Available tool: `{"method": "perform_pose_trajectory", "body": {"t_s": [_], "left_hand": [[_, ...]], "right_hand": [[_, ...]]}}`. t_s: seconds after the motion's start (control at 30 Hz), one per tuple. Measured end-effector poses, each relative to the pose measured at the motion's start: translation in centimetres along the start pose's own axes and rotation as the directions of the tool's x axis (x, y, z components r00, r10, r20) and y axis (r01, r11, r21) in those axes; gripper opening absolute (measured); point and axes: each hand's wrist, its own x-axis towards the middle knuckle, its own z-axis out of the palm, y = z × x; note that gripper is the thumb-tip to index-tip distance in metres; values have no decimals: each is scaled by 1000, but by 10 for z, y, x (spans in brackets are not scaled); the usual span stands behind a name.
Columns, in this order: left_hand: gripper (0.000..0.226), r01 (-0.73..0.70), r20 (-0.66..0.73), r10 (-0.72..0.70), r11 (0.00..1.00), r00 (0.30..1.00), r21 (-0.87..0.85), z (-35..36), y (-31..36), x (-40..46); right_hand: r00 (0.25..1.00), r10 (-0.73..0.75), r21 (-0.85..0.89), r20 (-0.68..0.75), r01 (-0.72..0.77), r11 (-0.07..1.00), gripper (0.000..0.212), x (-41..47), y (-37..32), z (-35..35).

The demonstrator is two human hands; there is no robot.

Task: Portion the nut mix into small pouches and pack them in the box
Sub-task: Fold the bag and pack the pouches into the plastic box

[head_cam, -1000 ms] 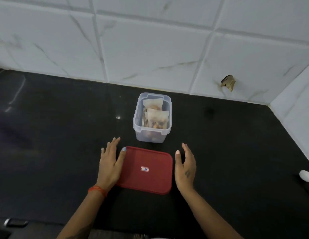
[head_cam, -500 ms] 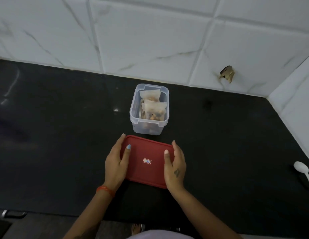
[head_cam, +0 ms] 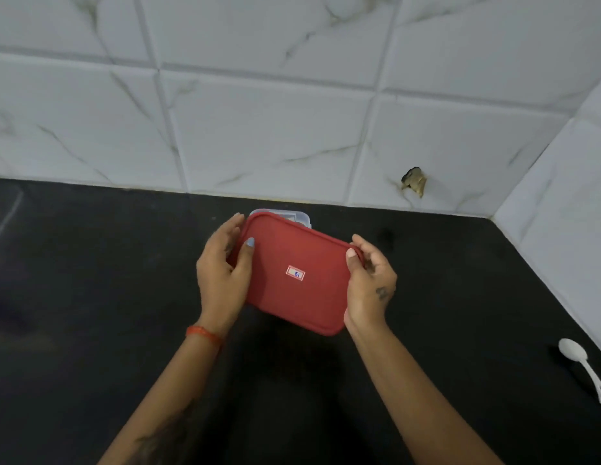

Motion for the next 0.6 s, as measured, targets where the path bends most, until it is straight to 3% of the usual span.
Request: {"method": "perform_pose_trajectory", "body": {"t_s": [0.1,0.23,0.4,0.6], "left_hand": [[34,132,-81,-135,991,988,-36,14,-2,20],[50,245,-58,-251,965,966,-91,38,-7,40],[40,352,-8,-354,932,935,-83,51,-33,91],[34,423,125,-420,906,899,-3,59,-75,130]], "right_hand": [[993,104,131,-60,-95,987,25,17,-11,19],[974,214,198,-69,-197,960,25,30,-10,40],[971,237,82,-10,-236,968,22,36,1,53],[974,227,-97,16,-224,970,3,28,22,57]]}}
